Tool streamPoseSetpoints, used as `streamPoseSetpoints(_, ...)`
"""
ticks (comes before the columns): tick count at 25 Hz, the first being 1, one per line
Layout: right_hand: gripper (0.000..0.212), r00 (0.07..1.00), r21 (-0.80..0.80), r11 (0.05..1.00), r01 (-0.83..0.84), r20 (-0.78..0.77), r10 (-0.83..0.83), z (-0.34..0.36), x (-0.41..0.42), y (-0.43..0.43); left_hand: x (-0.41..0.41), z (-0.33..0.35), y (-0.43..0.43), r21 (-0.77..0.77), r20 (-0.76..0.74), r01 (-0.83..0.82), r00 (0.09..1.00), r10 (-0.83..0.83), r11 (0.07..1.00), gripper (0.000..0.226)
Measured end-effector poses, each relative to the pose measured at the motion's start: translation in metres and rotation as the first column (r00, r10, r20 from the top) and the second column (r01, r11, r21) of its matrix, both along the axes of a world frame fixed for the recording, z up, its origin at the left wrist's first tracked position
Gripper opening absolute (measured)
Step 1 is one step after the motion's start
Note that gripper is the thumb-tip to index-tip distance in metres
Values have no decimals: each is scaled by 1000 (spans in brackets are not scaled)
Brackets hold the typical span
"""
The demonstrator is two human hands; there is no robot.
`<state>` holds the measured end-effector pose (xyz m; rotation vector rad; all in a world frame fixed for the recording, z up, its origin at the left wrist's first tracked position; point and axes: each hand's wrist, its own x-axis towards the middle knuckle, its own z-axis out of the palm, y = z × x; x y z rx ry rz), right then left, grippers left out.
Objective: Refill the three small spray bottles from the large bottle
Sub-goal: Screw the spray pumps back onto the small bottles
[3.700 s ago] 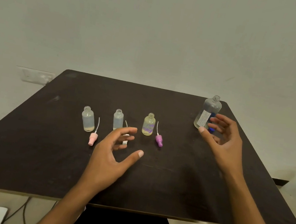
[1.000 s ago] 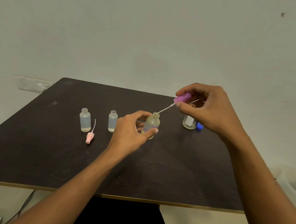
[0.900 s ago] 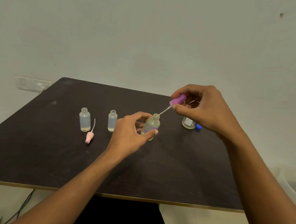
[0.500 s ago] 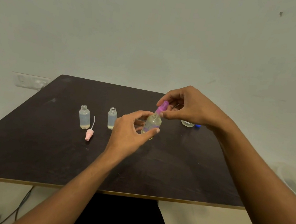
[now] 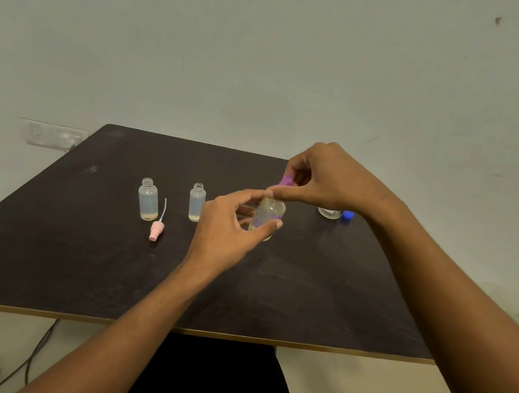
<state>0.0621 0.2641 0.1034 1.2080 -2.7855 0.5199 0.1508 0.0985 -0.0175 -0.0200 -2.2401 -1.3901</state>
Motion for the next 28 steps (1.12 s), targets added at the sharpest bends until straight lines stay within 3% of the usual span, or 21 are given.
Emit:
streamPoseSetpoints(3, 60, 986, 25, 994, 102, -133, -98, -9, 2, -10, 1, 1, 1, -3, 1, -14, 1000, 14, 1000, 58)
streamPoseSetpoints(5, 67, 984, -15, 993, 114, -139, -115, -5, 3, -7, 3, 0, 1, 2, -3, -5, 1000, 5, 1000, 54)
streamPoseSetpoints(7, 54, 1000, -56, 998, 18, 22, -17, 9, 3, 0, 4, 1, 0, 9, -4, 15, 1000, -15, 1000, 51)
streamPoseSetpoints(10, 35, 964, 51, 974, -222, 158, 212, 22, 0, 8, 5, 3, 0, 4, 1, 22, 1000, -22, 1000, 52)
streamPoseSetpoints(14, 19, 986, 95, 982, -164, 51, 160, 17, 3, 1, 4, 7, 2, 1, -8, 9, 1000, -9, 1000, 54)
streamPoseSetpoints(18, 56, 982, 111, 993, 37, -187, -16, 3, 7, -10, 6, 6, 4, 5, 15, 13, 1000, -13, 1000, 55)
streamPoseSetpoints(20, 51, 994, 56, 998, -33, -104, 39, 8, 6, -6, 7, 6, 3, 9, 12, 22, 1000, -22, 1000, 53)
streamPoseSetpoints(22, 42, 979, 96, 975, -198, 67, 192, 21, 6, 0, 9, 6, 2, 21, 12, 27, 1000, -27, 999, 52)
streamPoseSetpoints(24, 39, 958, 120, 954, -275, 114, 262, 27, 5, 2, 8, 6, 3, 27, 20, 35, 999, -35, 999, 53)
streamPoseSetpoints(28, 27, 972, 175, 980, -95, -197, 129, 10, 7, -14, 7, 8, 8, 26, 21, 44, 999, -45, 999, 56)
